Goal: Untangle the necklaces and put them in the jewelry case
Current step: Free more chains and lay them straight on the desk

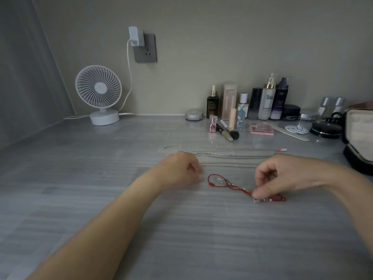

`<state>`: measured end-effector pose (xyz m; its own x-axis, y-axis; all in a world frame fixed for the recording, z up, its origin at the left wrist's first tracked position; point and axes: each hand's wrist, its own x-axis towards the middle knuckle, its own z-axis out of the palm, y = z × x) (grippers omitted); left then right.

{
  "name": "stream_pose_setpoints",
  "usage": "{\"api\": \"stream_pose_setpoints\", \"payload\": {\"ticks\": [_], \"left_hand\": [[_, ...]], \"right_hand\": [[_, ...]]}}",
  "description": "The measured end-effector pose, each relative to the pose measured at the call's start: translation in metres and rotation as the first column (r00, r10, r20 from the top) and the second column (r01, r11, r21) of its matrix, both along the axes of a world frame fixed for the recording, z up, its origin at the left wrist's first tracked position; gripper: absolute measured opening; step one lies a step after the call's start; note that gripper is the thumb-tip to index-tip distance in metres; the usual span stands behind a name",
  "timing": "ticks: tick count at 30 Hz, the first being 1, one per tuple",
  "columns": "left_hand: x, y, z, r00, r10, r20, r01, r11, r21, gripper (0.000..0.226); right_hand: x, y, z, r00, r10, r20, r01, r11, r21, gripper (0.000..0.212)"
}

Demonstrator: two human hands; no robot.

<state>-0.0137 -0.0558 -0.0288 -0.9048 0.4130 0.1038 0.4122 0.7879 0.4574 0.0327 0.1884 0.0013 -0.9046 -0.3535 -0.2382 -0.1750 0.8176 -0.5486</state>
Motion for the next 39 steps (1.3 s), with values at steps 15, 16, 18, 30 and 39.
{"api": "stream_pose_setpoints", "payload": {"ticks": [15,16,18,30,39], "left_hand": [[0.006,0.026,-0.008,0.992,-0.021,-0.127,0.023,1.000,0.019,0.011],[0.007,0.026,-0.008,0.992,-0.008,-0.123,0.013,0.999,0.043,0.011],[0.006,0.027,-0.010,0.994,-0.011,-0.113,0.018,0.998,0.056,0.016],[0.015,0.008,0.020,0.983,-0.122,0.138,0.088,0.969,0.229,0.013],[0.014,0.016,0.012,0.986,-0.035,0.164,0.002,0.981,0.194,0.024]], "right_hand": [[-0.012,-0.037,-0.030,0.872,-0.166,-0.460,0.186,0.983,-0.002,0.010],[-0.012,-0.038,-0.030,0.874,-0.169,-0.456,0.191,0.982,0.002,0.009],[-0.012,-0.040,-0.030,0.885,-0.162,-0.437,0.184,0.983,0.008,0.010],[-0.009,-0.046,-0.027,0.903,-0.142,-0.405,0.159,0.987,0.010,0.013],[-0.004,-0.052,-0.025,0.914,-0.055,-0.402,0.145,0.970,0.195,0.008]]}}
